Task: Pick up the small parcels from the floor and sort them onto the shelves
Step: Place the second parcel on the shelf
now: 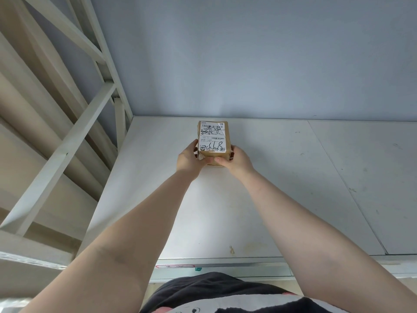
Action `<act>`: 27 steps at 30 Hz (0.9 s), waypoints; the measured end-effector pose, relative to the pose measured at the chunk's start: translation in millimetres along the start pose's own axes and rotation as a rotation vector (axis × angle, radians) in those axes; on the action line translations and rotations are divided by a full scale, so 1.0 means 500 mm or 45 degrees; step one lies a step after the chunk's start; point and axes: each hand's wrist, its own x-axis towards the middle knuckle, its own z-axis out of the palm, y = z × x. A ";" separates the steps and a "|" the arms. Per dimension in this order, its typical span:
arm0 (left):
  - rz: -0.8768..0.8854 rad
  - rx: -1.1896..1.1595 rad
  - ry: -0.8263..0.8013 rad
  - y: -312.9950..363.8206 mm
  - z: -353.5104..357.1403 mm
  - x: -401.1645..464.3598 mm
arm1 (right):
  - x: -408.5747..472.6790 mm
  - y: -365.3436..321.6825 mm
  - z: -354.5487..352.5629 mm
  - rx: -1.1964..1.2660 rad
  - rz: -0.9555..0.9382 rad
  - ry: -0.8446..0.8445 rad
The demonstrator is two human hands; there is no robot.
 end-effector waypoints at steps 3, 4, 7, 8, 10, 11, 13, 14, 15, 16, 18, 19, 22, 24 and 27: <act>-0.028 -0.011 0.006 0.001 -0.001 0.000 | 0.000 0.000 -0.001 -0.008 0.013 -0.007; -0.036 -0.006 0.007 0.002 -0.001 0.000 | 0.000 0.000 0.000 -0.016 0.016 -0.008; -0.054 0.010 0.012 0.000 -0.001 0.001 | -0.001 0.000 0.000 -0.033 0.023 -0.010; -0.061 0.019 0.017 0.000 -0.001 0.000 | -0.001 0.000 0.000 -0.034 0.026 -0.010; -0.061 0.034 0.027 0.001 -0.001 0.000 | -0.001 -0.001 -0.001 -0.035 0.032 -0.012; -0.056 0.038 0.029 0.001 -0.002 0.000 | -0.002 -0.002 -0.001 -0.035 0.034 -0.014; -0.045 0.040 0.032 0.002 -0.001 -0.001 | -0.002 -0.003 -0.002 -0.037 0.038 -0.015; -0.038 0.037 0.034 0.001 -0.001 -0.001 | -0.002 -0.003 -0.002 -0.039 0.041 -0.016; -0.026 0.035 0.034 0.001 -0.001 -0.002 | -0.002 -0.003 -0.002 -0.039 0.042 -0.017; -0.015 0.034 0.034 0.001 0.000 -0.002 | -0.003 -0.003 -0.001 -0.036 0.040 -0.017; 0.005 0.033 0.033 0.002 0.000 -0.004 | -0.005 -0.004 -0.002 -0.027 0.038 -0.015; 0.013 0.027 0.033 0.002 0.001 -0.004 | -0.005 -0.005 -0.003 -0.021 0.040 -0.016; 0.019 0.010 0.031 0.002 0.003 -0.004 | -0.006 -0.007 -0.004 -0.024 0.041 -0.021; 0.026 0.006 0.029 0.004 0.004 -0.004 | -0.007 -0.009 -0.006 -0.011 0.040 -0.022; 0.028 0.004 0.020 0.005 0.005 -0.003 | -0.006 -0.006 -0.008 0.038 0.062 -0.054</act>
